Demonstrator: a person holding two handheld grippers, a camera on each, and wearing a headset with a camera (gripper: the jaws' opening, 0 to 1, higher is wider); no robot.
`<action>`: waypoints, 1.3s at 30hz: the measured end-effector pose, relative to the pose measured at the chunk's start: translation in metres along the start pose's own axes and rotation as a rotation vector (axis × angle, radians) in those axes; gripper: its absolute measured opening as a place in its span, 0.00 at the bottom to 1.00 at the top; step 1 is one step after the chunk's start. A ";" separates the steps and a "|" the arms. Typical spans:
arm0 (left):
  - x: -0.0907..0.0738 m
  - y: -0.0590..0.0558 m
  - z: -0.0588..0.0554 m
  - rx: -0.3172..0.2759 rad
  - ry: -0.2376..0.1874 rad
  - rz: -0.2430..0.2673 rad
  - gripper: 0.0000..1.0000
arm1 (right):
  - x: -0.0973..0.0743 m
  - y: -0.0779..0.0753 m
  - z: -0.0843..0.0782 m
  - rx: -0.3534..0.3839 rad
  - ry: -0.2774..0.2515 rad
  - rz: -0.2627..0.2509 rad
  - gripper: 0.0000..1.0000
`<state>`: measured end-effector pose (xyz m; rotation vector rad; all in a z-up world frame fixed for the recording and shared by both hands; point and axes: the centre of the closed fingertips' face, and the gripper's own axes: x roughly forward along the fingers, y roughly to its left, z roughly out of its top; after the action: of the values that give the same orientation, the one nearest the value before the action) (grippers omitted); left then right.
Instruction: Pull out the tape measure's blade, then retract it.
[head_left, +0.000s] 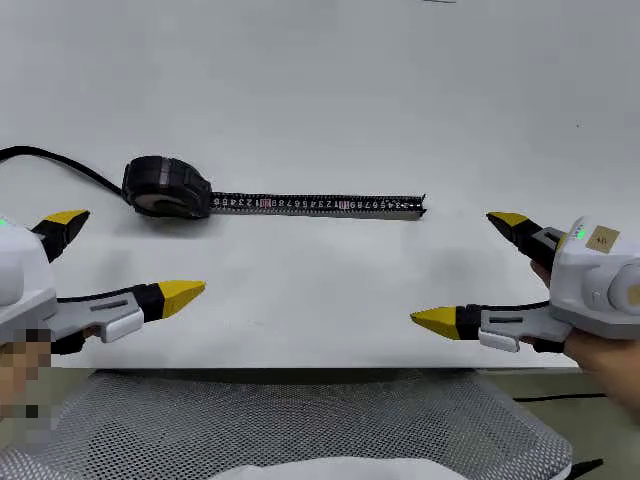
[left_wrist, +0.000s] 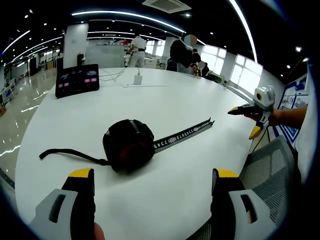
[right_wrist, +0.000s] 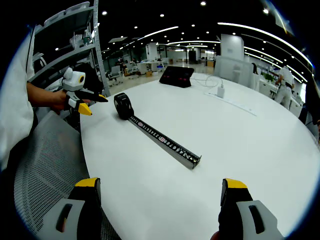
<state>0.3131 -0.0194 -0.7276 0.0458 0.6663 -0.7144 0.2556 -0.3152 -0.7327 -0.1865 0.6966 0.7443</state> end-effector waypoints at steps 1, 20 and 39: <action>0.002 0.000 0.001 -0.002 0.002 0.001 0.95 | 0.000 0.000 0.000 0.000 -0.001 0.000 0.99; 0.030 0.003 0.011 -0.031 0.002 0.028 0.94 | 0.012 -0.007 0.010 -0.011 0.001 0.025 0.99; 0.041 0.007 0.018 -0.057 -0.021 0.047 0.92 | 0.018 -0.013 0.013 -0.017 0.003 0.038 0.99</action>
<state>0.3502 -0.0434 -0.7386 0.0019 0.6633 -0.6499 0.2803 -0.3094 -0.7355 -0.1907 0.6985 0.7869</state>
